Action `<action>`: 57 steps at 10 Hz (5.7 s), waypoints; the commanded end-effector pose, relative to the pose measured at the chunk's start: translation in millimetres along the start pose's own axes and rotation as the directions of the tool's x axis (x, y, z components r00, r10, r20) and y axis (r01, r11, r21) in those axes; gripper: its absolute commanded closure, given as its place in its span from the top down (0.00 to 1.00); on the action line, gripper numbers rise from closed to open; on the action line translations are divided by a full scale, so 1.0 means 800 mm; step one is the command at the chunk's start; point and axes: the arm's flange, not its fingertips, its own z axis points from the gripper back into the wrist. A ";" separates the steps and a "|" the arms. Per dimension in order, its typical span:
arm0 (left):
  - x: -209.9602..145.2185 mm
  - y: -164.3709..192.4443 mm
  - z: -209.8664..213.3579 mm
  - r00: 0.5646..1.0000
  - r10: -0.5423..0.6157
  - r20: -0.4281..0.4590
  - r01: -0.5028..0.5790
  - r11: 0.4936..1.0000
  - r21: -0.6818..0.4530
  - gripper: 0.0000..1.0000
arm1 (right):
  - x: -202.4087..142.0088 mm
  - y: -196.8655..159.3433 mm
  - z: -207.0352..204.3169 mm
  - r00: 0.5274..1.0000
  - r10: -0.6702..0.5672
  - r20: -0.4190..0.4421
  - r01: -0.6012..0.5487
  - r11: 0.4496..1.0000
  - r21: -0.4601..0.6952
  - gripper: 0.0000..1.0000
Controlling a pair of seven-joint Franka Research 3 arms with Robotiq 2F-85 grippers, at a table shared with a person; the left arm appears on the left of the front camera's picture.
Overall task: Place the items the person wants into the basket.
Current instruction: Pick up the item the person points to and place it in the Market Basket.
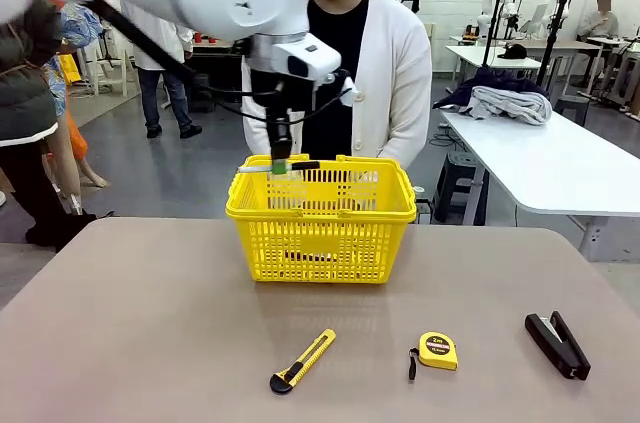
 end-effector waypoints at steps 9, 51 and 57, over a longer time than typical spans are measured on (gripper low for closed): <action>0.068 0.054 -0.068 0.996 -0.092 0.004 0.092 0.987 -0.135 0.12 | 0.000 0.000 -0.002 1.000 0.011 0.006 -0.011 1.000 0.016 1.00; -0.162 0.004 0.008 0.974 0.119 0.193 -0.096 0.987 -0.127 1.00 | 0.000 0.000 -0.002 1.000 0.011 0.006 -0.011 1.000 0.016 1.00; -0.260 -0.049 -0.003 0.955 0.202 0.216 -0.177 0.976 -0.129 1.00 | 0.000 0.000 -0.002 1.000 0.011 0.006 -0.011 1.000 0.016 1.00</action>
